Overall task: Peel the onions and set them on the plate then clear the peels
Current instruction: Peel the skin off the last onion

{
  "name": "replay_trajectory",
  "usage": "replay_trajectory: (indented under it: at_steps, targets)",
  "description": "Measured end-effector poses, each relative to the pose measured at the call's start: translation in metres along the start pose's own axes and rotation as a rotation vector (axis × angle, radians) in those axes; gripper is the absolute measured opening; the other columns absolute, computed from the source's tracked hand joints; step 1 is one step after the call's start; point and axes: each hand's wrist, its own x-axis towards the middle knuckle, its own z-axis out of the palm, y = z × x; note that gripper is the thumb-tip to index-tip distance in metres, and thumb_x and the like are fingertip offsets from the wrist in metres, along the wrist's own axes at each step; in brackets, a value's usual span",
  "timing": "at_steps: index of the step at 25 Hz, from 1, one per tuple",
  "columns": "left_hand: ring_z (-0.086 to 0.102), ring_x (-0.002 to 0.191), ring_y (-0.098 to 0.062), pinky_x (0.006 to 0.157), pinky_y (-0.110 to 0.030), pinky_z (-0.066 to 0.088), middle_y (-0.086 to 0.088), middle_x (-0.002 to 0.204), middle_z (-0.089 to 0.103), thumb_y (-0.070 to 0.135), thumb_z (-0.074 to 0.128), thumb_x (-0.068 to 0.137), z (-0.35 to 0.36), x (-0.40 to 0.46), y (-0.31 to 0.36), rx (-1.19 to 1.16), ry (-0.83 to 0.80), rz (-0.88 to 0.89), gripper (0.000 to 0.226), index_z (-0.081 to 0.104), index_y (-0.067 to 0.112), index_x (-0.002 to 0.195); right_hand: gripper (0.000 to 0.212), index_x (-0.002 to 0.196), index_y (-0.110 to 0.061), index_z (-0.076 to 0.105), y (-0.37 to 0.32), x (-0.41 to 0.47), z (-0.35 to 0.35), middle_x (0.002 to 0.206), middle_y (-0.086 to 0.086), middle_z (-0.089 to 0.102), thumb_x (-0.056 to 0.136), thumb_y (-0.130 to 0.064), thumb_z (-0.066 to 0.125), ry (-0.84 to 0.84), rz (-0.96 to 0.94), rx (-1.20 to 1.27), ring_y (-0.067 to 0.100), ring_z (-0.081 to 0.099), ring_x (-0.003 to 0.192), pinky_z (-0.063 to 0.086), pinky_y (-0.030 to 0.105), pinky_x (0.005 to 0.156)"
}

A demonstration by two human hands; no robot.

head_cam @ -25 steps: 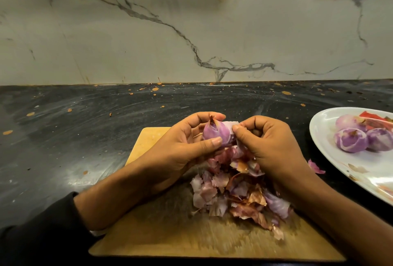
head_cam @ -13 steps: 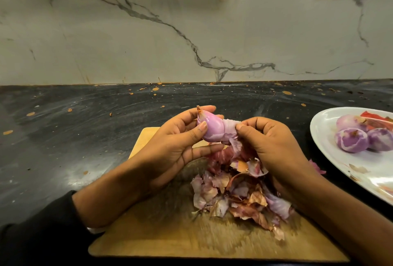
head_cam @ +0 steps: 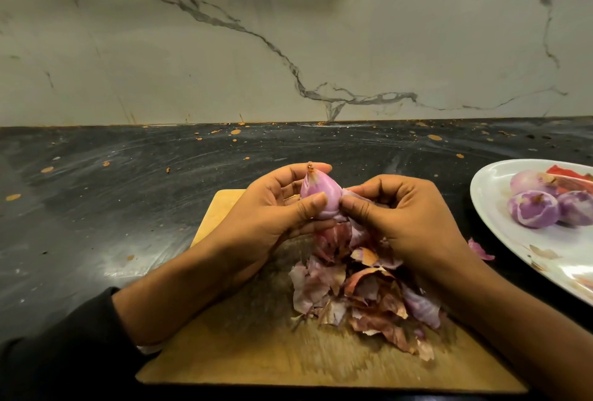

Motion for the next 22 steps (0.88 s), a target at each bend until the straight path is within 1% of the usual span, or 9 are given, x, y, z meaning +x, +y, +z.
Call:
replay_trajectory:
  at_steps: [2,8,11,13,16,18,20,22]
  targets:
    - [0.073,0.096,-0.031,0.081,-0.035,0.061,-0.019,0.114,0.071,0.008,0.063,0.08,-0.0002,0.0005,0.0003,-0.018,0.005,-0.012,0.04,0.062,0.008,0.12,0.005,0.087,-0.01,0.078,0.0013,0.0009,-0.0006,0.078,0.005,0.078,0.083,-0.014,0.076,0.002,-0.023,-0.014,0.021,0.076,0.076,0.063,0.036,0.069]
    - [0.069,0.107,-0.028,0.083,-0.032,0.06,-0.018,0.122,0.068,0.011,0.057,0.086,-0.0011,0.0015,0.0012,-0.027,-0.009,-0.005,0.044,0.058,0.009,0.13,0.007,0.092,-0.011,0.076,0.0035,0.0003,-0.002,0.081,0.003,0.078,0.09,-0.014,0.07,0.025,-0.044,-0.034,0.018,0.075,0.078,0.062,0.029,0.068]
    - [0.067,0.113,-0.028,0.086,-0.034,0.06,-0.015,0.126,0.067,0.012,0.054,0.087,-0.0003,0.0021,0.0015,-0.076,-0.013,-0.016,0.047,0.053,0.008,0.134,0.008,0.094,-0.013,0.075,0.0063,0.0027,-0.003,0.085,0.005,0.077,0.093,-0.016,0.068,0.035,0.014,-0.002,0.022,0.075,0.083,0.063,0.038,0.074]
    - [0.065,0.115,-0.028,0.087,-0.034,0.059,-0.015,0.127,0.067,0.014,0.053,0.088,-0.0001,0.0022,0.0006,-0.11,-0.005,-0.033,0.047,0.053,0.006,0.134,0.008,0.097,-0.015,0.075,0.0062,0.0034,-0.0018,0.089,0.004,0.077,0.093,-0.016,0.067,0.021,0.02,0.012,0.022,0.075,0.087,0.063,0.04,0.078]
    - [0.067,0.11,-0.027,0.086,-0.033,0.059,-0.015,0.123,0.068,0.019,0.056,0.086,0.0005,0.0003,0.0003,-0.069,0.008,-0.033,0.046,0.055,0.008,0.131,0.012,0.102,-0.019,0.075,0.0047,0.0016,0.0013,0.095,0.001,0.077,0.091,-0.02,0.07,-0.027,-0.022,0.015,0.018,0.074,0.092,0.062,0.037,0.081]
    - [0.068,0.107,-0.029,0.087,-0.036,0.06,-0.018,0.12,0.069,0.016,0.06,0.083,0.0008,-0.0008,0.0004,-0.017,0.009,-0.038,0.046,0.057,0.01,0.129,0.011,0.098,-0.018,0.076,0.0039,0.001,0.0013,0.092,0.001,0.077,0.087,-0.021,0.074,-0.019,-0.045,0.001,0.018,0.074,0.089,0.062,0.039,0.08]
    - [0.068,0.109,-0.031,0.087,-0.038,0.059,-0.017,0.12,0.069,0.012,0.061,0.083,0.0002,-0.0005,0.0003,0.002,0.008,-0.045,0.045,0.058,0.011,0.128,0.007,0.092,-0.016,0.077,0.0045,0.0022,-0.0003,0.087,0.002,0.077,0.087,-0.018,0.075,0.013,-0.058,-0.025,0.02,0.074,0.085,0.062,0.04,0.079]
    - [0.069,0.109,-0.029,0.086,-0.036,0.06,-0.016,0.123,0.068,0.009,0.059,0.085,-0.0016,0.0011,-0.0002,-0.01,0.009,-0.041,0.045,0.057,0.009,0.13,0.005,0.092,-0.015,0.076,0.0056,0.0036,-0.0007,0.087,0.003,0.077,0.088,-0.014,0.073,0.018,-0.035,-0.02,0.02,0.074,0.086,0.062,0.039,0.08]
